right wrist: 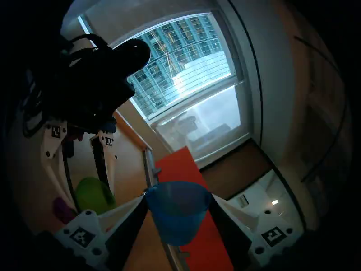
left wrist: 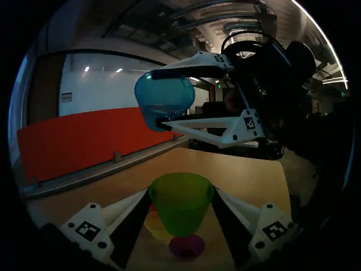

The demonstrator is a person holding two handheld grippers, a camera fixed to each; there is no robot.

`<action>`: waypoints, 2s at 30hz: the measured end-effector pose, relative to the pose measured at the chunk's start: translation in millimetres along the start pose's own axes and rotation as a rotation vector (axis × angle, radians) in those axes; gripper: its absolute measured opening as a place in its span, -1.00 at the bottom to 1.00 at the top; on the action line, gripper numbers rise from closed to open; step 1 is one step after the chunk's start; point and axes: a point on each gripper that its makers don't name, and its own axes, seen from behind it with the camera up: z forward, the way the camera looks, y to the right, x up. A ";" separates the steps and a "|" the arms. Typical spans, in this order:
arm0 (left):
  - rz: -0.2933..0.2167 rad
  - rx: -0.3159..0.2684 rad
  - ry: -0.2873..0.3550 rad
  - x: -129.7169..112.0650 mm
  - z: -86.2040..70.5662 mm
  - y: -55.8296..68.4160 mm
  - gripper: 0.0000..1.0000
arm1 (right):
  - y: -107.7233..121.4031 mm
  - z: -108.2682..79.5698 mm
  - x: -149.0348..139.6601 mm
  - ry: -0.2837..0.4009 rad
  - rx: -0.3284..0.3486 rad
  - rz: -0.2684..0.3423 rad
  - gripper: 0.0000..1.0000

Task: Pour water

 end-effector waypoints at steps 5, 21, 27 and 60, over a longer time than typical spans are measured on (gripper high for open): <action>-0.001 0.003 0.003 0.8 0.3 -1.7 0.78 | 1.8 1.3 0.2 -0.001 -0.001 -0.032 0.86; -0.001 0.001 0.003 -0.1 1.1 -2.8 0.78 | 15.2 2.5 -0.7 -0.003 -0.033 -0.103 0.86; 0.001 0.005 0.003 0.3 0.6 -3.2 0.78 | 19.2 3.0 0.6 -0.001 -0.042 -0.128 0.86; 0.001 0.008 0.010 4.7 2.5 -2.8 0.78 | 30.7 -0.4 20.1 0.012 -0.071 -0.293 0.86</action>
